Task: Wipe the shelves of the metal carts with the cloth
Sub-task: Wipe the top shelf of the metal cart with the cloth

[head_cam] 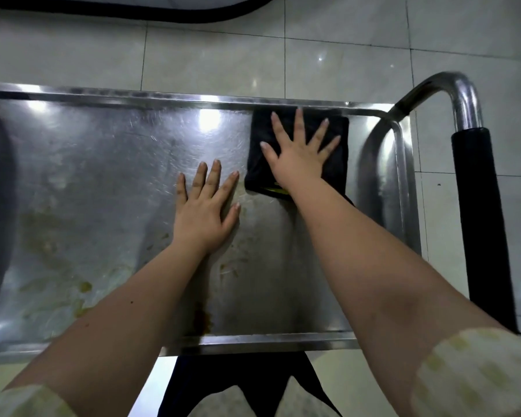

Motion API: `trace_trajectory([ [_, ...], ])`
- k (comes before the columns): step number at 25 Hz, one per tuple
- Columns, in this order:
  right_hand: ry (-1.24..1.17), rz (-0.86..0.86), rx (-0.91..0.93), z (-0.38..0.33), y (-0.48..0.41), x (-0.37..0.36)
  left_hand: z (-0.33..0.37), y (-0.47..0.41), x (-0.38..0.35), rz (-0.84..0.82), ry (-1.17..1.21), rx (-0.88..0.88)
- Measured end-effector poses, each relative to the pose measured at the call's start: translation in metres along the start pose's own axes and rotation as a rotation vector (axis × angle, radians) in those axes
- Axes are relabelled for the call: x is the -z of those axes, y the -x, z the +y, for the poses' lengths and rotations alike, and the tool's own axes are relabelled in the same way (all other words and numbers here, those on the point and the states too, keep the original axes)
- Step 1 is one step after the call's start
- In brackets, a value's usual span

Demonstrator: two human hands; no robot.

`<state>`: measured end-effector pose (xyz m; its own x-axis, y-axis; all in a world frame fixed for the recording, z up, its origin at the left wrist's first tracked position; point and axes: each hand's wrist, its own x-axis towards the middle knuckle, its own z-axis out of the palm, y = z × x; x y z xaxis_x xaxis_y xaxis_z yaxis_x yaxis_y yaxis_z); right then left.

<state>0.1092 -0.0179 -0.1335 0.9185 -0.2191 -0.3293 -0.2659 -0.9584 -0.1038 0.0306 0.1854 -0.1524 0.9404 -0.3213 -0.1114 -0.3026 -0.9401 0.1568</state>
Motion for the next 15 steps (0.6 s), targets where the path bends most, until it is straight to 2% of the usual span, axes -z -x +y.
trace_trajectory([
  [4,0.044,0.012,0.093,0.025,-0.001,0.004,0.000,0.000,0.001,0.006,0.012,0.000],
  [8,0.051,0.026,-0.141,0.107,-0.007,0.021,0.001,0.000,0.002,-0.012,0.017,0.009],
  [10,0.086,0.004,-0.196,0.118,0.002,0.020,0.000,0.000,0.003,-0.018,0.017,0.005],
  [12,0.086,0.009,-0.126,0.094,0.014,0.013,-0.001,0.001,0.003,-0.024,0.027,0.004],
  [15,0.127,0.010,0.166,0.034,0.052,-0.014,0.001,0.001,0.003,-0.013,0.033,0.024],
])
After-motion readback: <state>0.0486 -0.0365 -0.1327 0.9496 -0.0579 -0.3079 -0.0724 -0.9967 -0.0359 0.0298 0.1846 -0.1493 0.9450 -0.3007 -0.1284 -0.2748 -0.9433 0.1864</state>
